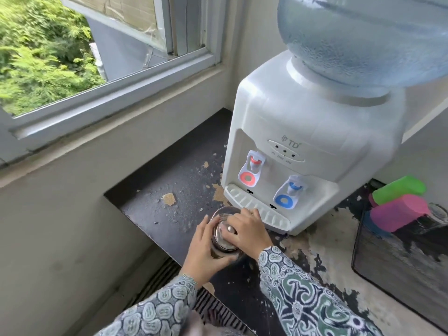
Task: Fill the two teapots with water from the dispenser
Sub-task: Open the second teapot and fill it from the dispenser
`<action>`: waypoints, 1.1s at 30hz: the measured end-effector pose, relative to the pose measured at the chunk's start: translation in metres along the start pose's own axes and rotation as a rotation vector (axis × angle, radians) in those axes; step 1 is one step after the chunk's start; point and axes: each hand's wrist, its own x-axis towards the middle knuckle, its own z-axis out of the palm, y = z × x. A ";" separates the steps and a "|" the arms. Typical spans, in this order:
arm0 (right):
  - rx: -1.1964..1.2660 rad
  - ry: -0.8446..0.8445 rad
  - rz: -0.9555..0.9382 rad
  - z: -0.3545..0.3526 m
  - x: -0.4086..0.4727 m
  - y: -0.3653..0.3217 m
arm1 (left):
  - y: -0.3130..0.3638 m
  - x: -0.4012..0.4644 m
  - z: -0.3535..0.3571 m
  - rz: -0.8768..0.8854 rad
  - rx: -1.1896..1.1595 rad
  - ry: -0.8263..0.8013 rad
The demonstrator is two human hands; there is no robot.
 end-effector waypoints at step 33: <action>0.307 0.047 -0.055 0.010 0.001 0.009 | -0.011 0.022 0.004 -0.075 0.126 -0.061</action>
